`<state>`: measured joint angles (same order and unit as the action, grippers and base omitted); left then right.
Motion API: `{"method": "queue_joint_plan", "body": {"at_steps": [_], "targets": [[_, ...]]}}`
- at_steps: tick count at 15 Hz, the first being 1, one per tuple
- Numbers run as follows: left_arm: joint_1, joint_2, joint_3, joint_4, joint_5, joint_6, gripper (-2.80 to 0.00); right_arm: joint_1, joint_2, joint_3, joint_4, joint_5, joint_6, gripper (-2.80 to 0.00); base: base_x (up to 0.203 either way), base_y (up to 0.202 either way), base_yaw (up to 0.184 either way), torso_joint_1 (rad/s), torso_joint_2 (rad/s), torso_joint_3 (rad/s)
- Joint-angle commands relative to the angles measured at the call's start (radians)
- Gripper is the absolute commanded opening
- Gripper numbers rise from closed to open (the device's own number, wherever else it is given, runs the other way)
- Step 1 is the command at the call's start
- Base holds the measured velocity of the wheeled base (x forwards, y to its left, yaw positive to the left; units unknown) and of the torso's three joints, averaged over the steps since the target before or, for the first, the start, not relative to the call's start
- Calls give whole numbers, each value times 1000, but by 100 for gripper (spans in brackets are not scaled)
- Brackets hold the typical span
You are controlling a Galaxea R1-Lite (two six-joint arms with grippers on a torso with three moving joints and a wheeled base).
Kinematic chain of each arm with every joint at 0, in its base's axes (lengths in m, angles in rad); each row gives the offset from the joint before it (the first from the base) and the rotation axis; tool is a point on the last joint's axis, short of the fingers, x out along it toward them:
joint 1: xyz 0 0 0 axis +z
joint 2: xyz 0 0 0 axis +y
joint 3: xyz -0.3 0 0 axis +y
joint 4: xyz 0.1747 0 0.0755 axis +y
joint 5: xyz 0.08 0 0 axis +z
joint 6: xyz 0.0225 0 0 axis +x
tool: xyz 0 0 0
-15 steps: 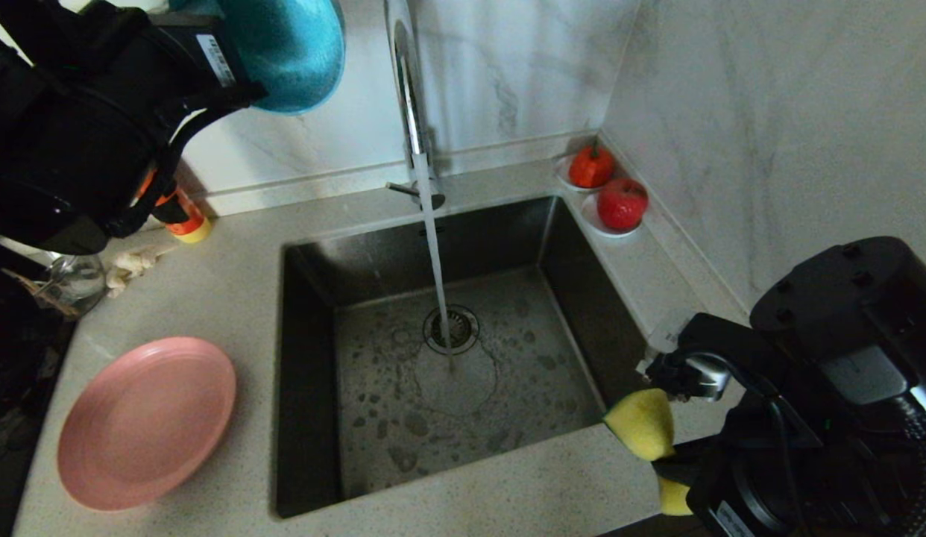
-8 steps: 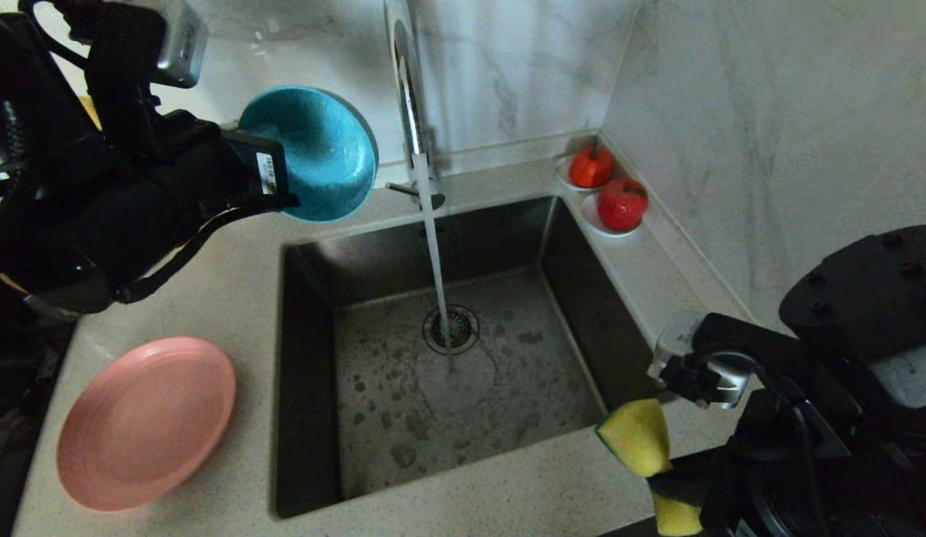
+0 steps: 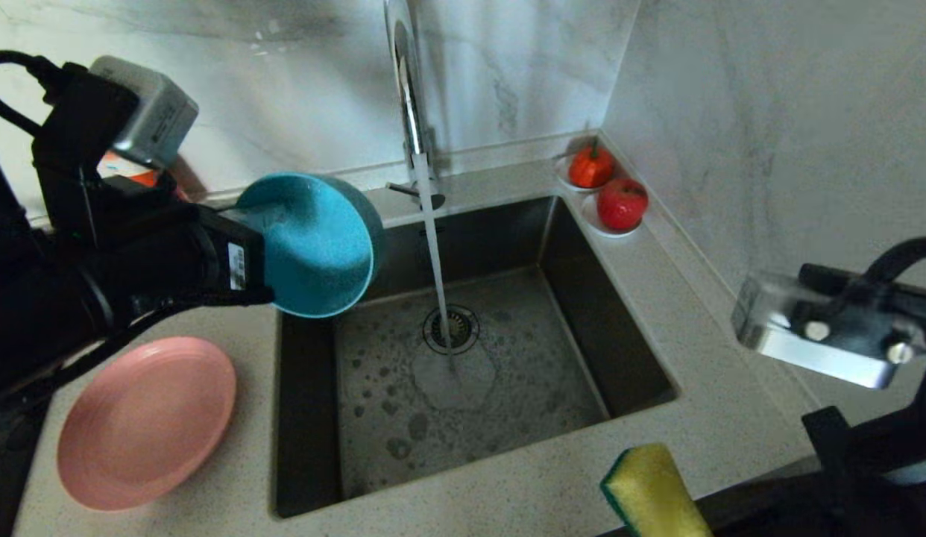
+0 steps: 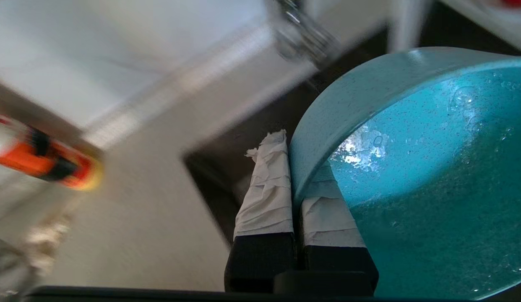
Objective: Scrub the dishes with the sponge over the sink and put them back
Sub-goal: Wipe the bowl
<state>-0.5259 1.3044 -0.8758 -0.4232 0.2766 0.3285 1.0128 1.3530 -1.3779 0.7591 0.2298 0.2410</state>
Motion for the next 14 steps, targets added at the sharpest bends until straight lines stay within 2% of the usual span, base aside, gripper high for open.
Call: {"method": "queue_joint_plan", "body": {"at_steps": [1, 4, 7, 9, 14], "targets": [[-56, -35, 73, -6, 12, -3, -280, 14, 17, -128, 68, 138, 53, -280, 0, 0, 0, 0, 0, 0], [-92, -30, 94, -9, 23, -15, -280, 12, 65, -287, 175, 316, 141, -280, 0, 0, 0, 0, 0, 0], [-109, -20, 75, -14, 47, -27, -280, 12, 128, -398, 208, 461, 255, -280, 0, 0, 0, 0, 0, 0], [-110, -16, 69, -38, 50, -34, -280, 15, 175, -428, 217, 492, 279, -280, 0, 0, 0, 0, 0, 0], [-117, 42, 35, -101, 50, -73, -280, 15, 311, -496, 223, 497, 288, -280, 0, 0, 0, 0, 0, 0]]}}
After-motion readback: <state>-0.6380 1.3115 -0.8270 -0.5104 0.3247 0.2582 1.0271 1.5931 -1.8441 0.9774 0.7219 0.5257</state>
